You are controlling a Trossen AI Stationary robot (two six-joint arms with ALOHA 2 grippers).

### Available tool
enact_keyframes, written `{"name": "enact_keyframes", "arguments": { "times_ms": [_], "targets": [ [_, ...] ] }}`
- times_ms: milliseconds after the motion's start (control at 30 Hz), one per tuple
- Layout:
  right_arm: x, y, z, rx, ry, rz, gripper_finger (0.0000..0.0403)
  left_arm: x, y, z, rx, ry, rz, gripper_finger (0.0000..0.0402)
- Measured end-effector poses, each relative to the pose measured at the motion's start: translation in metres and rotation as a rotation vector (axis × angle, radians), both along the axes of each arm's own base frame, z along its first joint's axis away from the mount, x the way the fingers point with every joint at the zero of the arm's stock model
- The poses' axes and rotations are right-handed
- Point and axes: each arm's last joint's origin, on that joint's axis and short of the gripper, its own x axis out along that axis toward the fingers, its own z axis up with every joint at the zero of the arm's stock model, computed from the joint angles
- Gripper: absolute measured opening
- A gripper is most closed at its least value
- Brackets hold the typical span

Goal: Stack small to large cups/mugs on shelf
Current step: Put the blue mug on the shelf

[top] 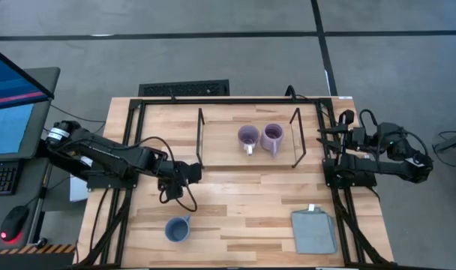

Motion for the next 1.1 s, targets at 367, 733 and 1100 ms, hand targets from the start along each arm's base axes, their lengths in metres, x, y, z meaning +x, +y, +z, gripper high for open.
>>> {"name": "enact_keyframes", "arguments": {
  "times_ms": [367,733,1100],
  "targets": [
    [-0.001,-0.003,0.001,0.028,-0.015,-0.103,0.0153,-0.001,-0.026,0.015,-0.003,0.054,0.094,0.022],
    [-0.001,-0.003,0.001,0.028,-0.014,-0.103,0.0153,0.03,-0.06,0.026,0.088,0.302,0.055,0.0219],
    [-0.001,-0.003,0.001,0.027,-0.014,-0.103,0.0154,0.044,-0.082,0.026,0.023,0.315,-0.059,0.0219]
  ]
}}
